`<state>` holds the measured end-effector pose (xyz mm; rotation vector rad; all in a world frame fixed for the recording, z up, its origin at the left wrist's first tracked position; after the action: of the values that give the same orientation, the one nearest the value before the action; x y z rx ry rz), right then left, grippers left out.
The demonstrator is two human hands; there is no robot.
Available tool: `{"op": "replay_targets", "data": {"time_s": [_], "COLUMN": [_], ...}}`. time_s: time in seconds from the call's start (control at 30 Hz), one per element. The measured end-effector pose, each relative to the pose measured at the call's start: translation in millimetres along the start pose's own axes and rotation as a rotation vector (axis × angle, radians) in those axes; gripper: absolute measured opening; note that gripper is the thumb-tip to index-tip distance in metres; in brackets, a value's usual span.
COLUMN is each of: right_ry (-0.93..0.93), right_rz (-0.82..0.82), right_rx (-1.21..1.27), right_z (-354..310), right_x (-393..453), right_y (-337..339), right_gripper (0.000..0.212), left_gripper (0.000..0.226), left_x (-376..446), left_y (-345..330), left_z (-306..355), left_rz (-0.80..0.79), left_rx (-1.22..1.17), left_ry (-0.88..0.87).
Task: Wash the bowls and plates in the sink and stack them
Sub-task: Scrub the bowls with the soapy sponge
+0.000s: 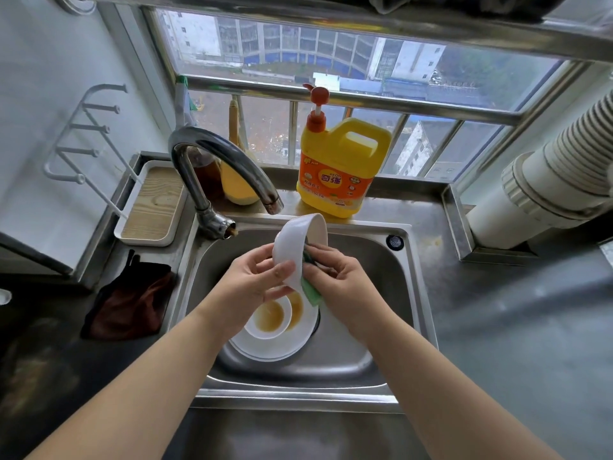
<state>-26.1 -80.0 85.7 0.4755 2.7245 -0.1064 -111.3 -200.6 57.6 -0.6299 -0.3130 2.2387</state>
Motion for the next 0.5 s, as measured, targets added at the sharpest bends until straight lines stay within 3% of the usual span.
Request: {"op": "replay_targets", "data": {"time_s": [0.1,0.2,0.27,0.33,0.43,0.5], "right_ry": [0.079,0.087,0.054,-0.016,-0.105,-0.137], "right_rz": [-0.053,-0.041,0.000,0.030,0.036,0.023], "right_rx": [-0.161,-0.288,-0.218,-0.076,0.124,0.221], "right_z": [0.3,0.7,1.3,4.9,7.8,6.2], "right_x": [-3.6,-1.8,-0.4,0.6,3.1,3.9], "right_y": [-1.2,1.0,0.6,-0.3,-0.9,-0.7], "right_gripper": [0.035,0.035,0.032,0.030,0.028,0.027], "left_gripper": [0.045,0.054,0.066,0.069,0.054,0.060], "left_x": [0.6,1.6,3.5,4.6,3.8,2.0], "left_y": [1.7,2.4,2.4,0.5,0.1,3.7], "left_z": [8.0,10.0,6.3,1.7,-3.5,-7.2], "left_rz": [0.028,0.084,0.118,0.112,0.087,0.086], "left_rx": [0.083,0.309,0.384,0.346,0.161,0.029], "left_ry": [0.067,0.170,0.201,0.190,0.111,0.059]}}
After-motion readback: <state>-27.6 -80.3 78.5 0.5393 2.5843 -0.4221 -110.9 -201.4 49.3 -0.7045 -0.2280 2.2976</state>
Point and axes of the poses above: each hand's wrist, its own x-axis towards the middle knuckle, its own y-axis out of the back of the hand, z = x × y, the point moved 4 cm from there along x, towards the middle knuckle, and after that the axes turned 2 degrees about -y, right-handed, at the moved point
